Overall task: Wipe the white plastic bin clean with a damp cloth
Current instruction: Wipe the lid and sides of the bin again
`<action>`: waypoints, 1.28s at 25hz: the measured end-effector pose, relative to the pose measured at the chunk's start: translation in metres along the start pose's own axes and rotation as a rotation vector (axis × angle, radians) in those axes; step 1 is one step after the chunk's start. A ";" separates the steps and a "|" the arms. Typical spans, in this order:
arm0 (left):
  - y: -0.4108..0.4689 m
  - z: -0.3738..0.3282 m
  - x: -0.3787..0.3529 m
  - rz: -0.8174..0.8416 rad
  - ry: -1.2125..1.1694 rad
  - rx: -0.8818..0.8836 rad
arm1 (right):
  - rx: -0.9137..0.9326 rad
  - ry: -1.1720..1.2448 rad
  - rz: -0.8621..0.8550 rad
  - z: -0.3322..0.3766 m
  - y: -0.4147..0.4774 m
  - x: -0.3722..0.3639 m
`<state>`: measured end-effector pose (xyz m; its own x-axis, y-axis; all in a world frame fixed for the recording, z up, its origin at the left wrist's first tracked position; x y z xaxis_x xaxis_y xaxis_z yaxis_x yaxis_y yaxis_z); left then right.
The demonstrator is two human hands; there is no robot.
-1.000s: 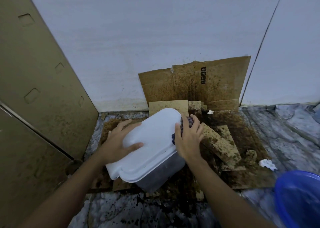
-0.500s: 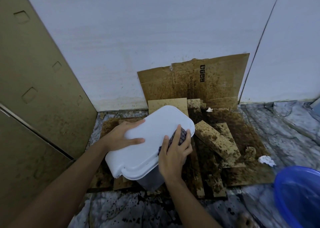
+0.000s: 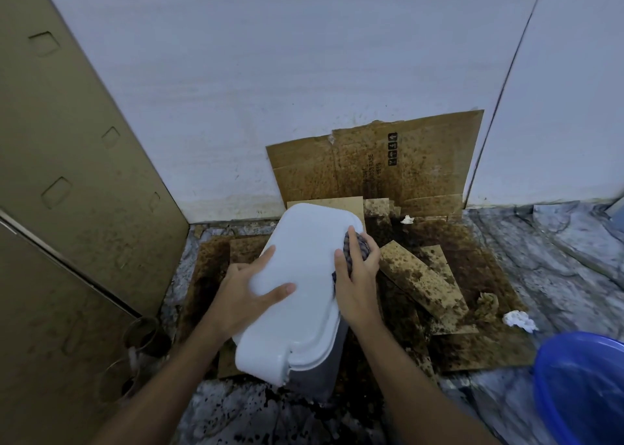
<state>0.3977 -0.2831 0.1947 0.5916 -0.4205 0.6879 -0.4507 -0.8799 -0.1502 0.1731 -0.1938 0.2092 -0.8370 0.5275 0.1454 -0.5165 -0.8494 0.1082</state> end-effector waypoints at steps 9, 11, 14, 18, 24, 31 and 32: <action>-0.040 -0.027 -0.030 -0.153 -0.081 0.158 | 0.039 -0.039 0.217 0.005 0.037 0.004; -0.043 -0.028 -0.031 -0.138 -0.056 0.181 | 0.032 -0.069 0.223 0.004 0.036 0.003; -0.044 -0.020 -0.029 -0.061 0.059 0.236 | -0.013 -0.106 0.277 0.001 0.033 -0.008; -0.039 -0.037 -0.024 -0.059 0.241 0.125 | -0.030 -0.109 0.314 0.003 0.029 -0.020; -0.036 -0.053 -0.031 -0.009 0.383 0.022 | -0.065 -0.071 0.282 0.003 0.016 -0.013; -0.029 -0.054 -0.042 -0.060 0.351 -0.030 | -0.128 -0.123 0.268 0.000 -0.028 0.006; -0.028 -0.053 -0.039 -0.075 0.343 -0.032 | -0.129 -0.139 0.281 0.001 -0.039 0.005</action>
<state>0.3522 -0.2308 0.2097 0.3677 -0.2515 0.8953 -0.4385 -0.8959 -0.0715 0.1895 -0.1582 0.2071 -0.9218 0.2623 0.2855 -0.2955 -0.9520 -0.0793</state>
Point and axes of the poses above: each hand's wrist, its own y-axis towards the middle knuckle, its own x-axis out of the back of the hand, z = x × y, the point moved 8 cm from there along y, towards the middle knuckle, and after that the axes turned 5 degrees about y, right-handed, at the moved point
